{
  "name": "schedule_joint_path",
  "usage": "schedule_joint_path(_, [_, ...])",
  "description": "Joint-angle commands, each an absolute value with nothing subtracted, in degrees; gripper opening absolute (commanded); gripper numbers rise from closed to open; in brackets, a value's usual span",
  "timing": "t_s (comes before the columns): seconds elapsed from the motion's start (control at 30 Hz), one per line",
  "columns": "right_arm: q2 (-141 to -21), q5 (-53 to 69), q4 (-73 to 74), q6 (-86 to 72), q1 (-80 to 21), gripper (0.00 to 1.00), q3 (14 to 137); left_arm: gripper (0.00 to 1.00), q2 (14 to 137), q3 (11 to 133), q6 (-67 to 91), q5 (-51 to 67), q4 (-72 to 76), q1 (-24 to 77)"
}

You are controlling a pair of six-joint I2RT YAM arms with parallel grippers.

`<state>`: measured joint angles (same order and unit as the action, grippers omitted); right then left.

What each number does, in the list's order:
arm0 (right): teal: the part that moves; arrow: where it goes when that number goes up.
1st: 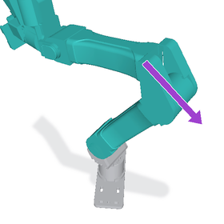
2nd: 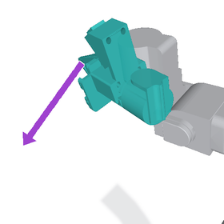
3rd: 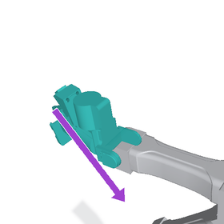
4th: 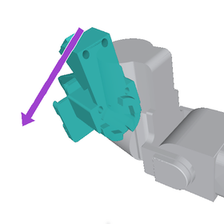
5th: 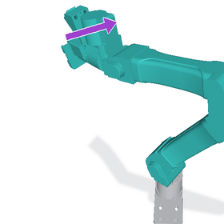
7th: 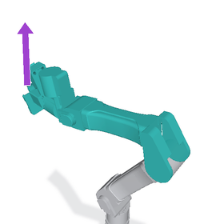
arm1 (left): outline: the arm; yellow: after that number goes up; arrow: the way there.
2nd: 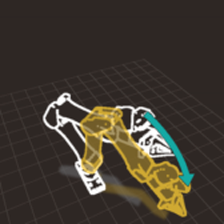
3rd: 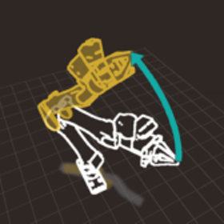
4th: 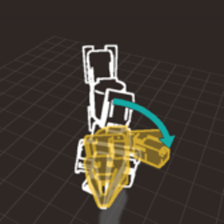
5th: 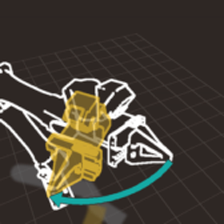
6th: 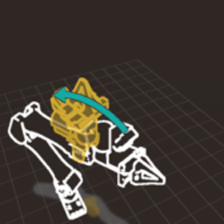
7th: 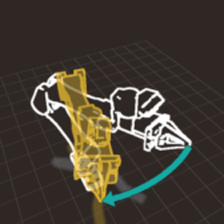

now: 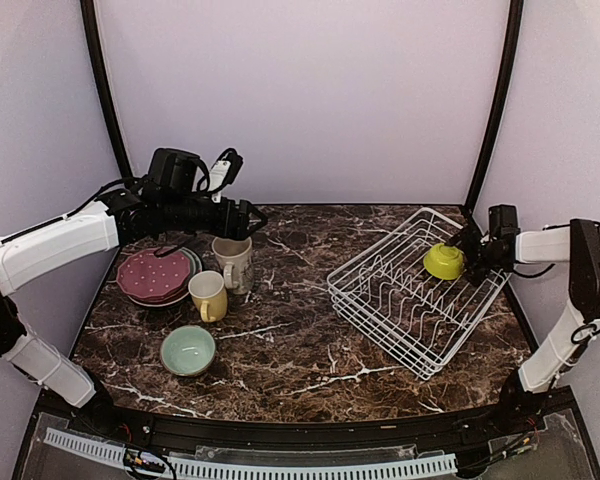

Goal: Unload the mixed dishes from the dish rack
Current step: Grab the bowl from the dish rack.

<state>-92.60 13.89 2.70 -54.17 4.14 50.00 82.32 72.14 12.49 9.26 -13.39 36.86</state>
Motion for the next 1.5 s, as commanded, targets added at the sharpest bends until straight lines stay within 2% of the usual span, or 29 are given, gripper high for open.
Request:
schedule_joint_path(0.0, [-92.5, 13.9, 3.4, -52.4, 3.5, 0.99, 52.5, 0.80, 82.0, 71.5, 12.7, 9.9, -13.6, 36.7])
schedule_joint_path(0.13, [-91.6, 16.3, 0.5, -52.0, 3.4, 0.99, 51.7, 0.80, 82.2, 71.6, 12.9, 10.3, -13.7, 36.6])
schedule_joint_path(0.3, [-96.7, 23.1, -4.0, -51.4, 1.7, 0.99, 55.0, 0.80, 82.5, 71.6, 13.1, 10.8, -13.6, 36.6])
schedule_joint_path(0.5, [-99.2, 25.2, -6.1, -51.0, 0.3, 0.99, 58.0, 0.80, 82.6, 71.6, 13.1, 10.6, -13.7, 36.6])
schedule_joint_path(0.67, [-98.7, 23.7, -3.3, -51.7, 0.7, 0.99, 57.0, 0.80, 82.3, 71.7, 13.1, 10.7, -13.8, 36.6])
schedule_joint_path(0.8, [-98.1, 24.8, -7.4, -54.5, 2.0, 0.99, 53.2, 0.80, 82.0, 71.7, 13.1, 10.9, -13.7, 36.6])
schedule_joint_path(1.07, [-101.7, 25.9, -9.1, -56.7, 2.0, 0.99, 54.4, 0.80, 81.8, 71.8, 13.3, 11.2, -13.8, 36.5])
schedule_joint_path(1.47, [-103.7, 20.8, -0.4, -60.4, 1.2, 0.99, 58.2, 0.80, 82.1, 71.8, 13.3, 11.3, -13.8, 36.6])
